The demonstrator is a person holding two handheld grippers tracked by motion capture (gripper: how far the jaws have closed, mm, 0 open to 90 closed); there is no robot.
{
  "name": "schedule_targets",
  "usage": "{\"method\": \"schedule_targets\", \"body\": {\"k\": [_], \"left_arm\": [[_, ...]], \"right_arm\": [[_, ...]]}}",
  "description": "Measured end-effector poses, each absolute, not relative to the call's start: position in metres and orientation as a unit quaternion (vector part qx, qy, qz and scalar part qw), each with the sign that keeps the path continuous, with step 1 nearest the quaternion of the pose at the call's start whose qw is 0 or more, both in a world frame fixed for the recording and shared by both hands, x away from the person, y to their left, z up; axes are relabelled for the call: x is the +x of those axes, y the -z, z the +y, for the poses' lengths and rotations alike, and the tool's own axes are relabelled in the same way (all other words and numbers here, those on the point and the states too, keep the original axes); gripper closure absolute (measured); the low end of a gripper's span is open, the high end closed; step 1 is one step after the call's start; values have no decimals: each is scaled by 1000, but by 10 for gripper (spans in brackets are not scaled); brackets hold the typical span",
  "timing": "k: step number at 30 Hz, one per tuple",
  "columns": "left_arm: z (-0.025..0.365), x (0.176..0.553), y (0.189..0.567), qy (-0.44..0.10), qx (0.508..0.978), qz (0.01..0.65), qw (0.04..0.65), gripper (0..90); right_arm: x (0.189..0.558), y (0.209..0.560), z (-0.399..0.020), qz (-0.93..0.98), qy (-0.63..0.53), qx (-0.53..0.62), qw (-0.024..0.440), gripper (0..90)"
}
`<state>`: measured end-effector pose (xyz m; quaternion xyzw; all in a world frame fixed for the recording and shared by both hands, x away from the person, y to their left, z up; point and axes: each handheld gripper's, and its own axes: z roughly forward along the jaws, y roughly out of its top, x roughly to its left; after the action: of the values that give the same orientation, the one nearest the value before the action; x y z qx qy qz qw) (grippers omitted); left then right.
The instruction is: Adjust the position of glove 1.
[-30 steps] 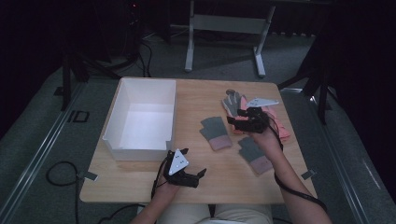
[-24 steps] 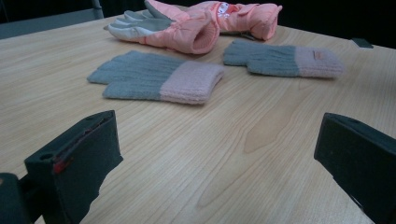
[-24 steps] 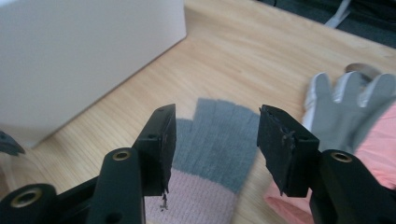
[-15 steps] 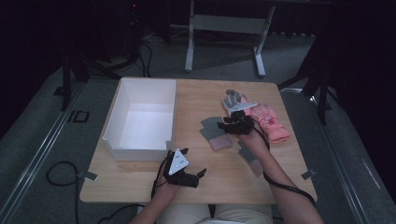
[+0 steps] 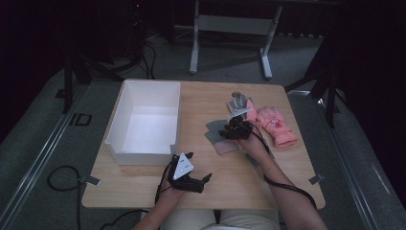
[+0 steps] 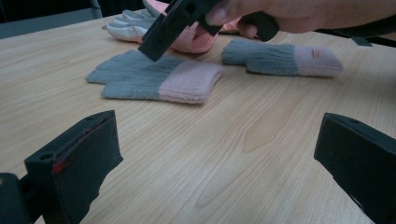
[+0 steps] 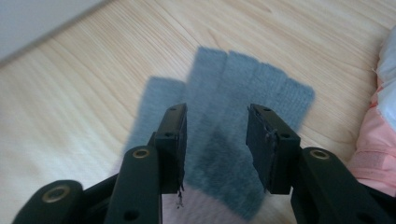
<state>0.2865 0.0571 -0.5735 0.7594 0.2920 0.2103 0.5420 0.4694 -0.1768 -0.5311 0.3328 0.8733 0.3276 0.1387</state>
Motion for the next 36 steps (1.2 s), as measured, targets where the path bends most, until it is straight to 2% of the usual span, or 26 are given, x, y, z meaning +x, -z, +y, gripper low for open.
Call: {"method": "schedule_targets", "body": {"k": [8, 16, 20, 23, 28, 33, 36], "left_arm": [[57, 287, 573, -209, 761, 291, 541, 0], [57, 287, 573, -208, 762, 289, 541, 0], [57, 287, 573, -207, 762, 288, 541, 0], [57, 287, 573, -207, 762, 288, 542, 0], [57, 287, 573, -206, 762, 287, 542, 0], [56, 286, 573, -211, 762, 289, 540, 0], [55, 286, 574, -213, 762, 287, 540, 0]], "right_arm": [[478, 548, -174, 886, -306, 321, 137, 625], [474, 544, -160, 879, -278, 362, 142, 825], [470, 534, -159, 867, -284, 389, 129, 847], [465, 525, -161, 858, -294, 398, 137, 848], [428, 481, -172, 822, -353, 422, 151, 855], [390, 453, -184, 788, -391, 446, 165, 856], [367, 447, -191, 770, -416, 458, 155, 856]]}}
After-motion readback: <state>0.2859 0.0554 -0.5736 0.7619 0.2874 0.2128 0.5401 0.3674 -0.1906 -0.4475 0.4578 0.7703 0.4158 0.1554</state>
